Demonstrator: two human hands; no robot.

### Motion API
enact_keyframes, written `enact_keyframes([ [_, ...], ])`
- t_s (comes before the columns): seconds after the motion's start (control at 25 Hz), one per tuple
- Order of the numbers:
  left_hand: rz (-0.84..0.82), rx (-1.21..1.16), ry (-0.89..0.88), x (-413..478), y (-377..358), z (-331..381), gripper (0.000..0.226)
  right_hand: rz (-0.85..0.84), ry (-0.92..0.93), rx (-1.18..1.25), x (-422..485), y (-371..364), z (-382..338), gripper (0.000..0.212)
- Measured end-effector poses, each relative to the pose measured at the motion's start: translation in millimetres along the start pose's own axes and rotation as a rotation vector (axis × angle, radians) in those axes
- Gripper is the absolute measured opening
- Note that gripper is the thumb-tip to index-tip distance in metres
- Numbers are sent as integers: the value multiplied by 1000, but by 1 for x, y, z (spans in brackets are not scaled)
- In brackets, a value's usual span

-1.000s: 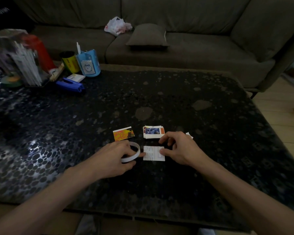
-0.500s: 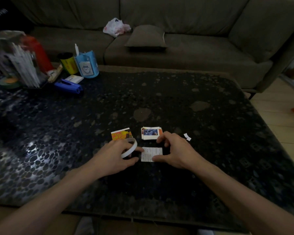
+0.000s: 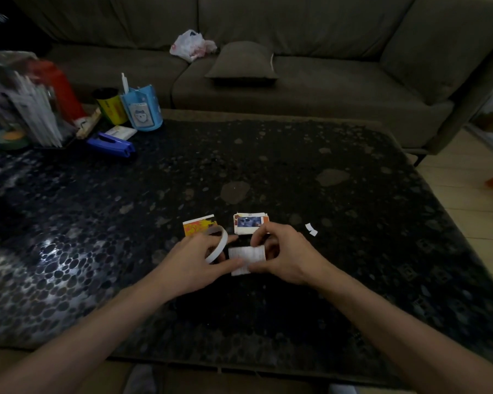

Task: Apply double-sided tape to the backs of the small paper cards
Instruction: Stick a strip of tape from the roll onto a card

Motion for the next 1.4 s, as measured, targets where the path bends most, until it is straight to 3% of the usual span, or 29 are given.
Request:
enact_keyframes([
  [0.16, 91, -396, 54, 1, 4, 5, 31, -5, 44, 332, -5, 5, -5, 36],
  [0.24, 115, -460, 66, 4, 9, 7, 22, 5, 12, 435, -6, 6, -7, 24],
  [0.32, 128, -476, 75, 5, 12, 9, 31, 13, -19, 517, -5, 6, -9, 16],
  [0.6, 215, -623, 123, 5, 16, 18, 19, 221, 85, 471, -8, 4, -22, 7],
  [0.72, 155, -734, 170, 7, 16, 22, 18, 226, 114, 489, -11, 6, -23, 6],
  [0.84, -7, -990, 205, 7, 15, 27, 26, 250, 104, 550, -9, 9, -22, 8],
  [1.0, -180, -1194, 237, 5, 18, 29, 14, 296, 109, 569, -7, 15, -21, 10],
  [1.28, -375, -994, 76, -2, 12, 42, 54, 332, 122, 661, -6, 20, -18, 10],
  [1.4, -344, -973, 76, 0, 9, 42, 99, 309, 98, 650, -6, 19, -17, 12],
])
Point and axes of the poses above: each hand's wrist, its own x-axis towards the middle knuckle, its own y-axis out of the back of the hand, z = x × y, the point moved 1 cm from there along x, towards the middle knuckle, and after that the axes turned 2 degrees about -x, right-handed, at the moved point
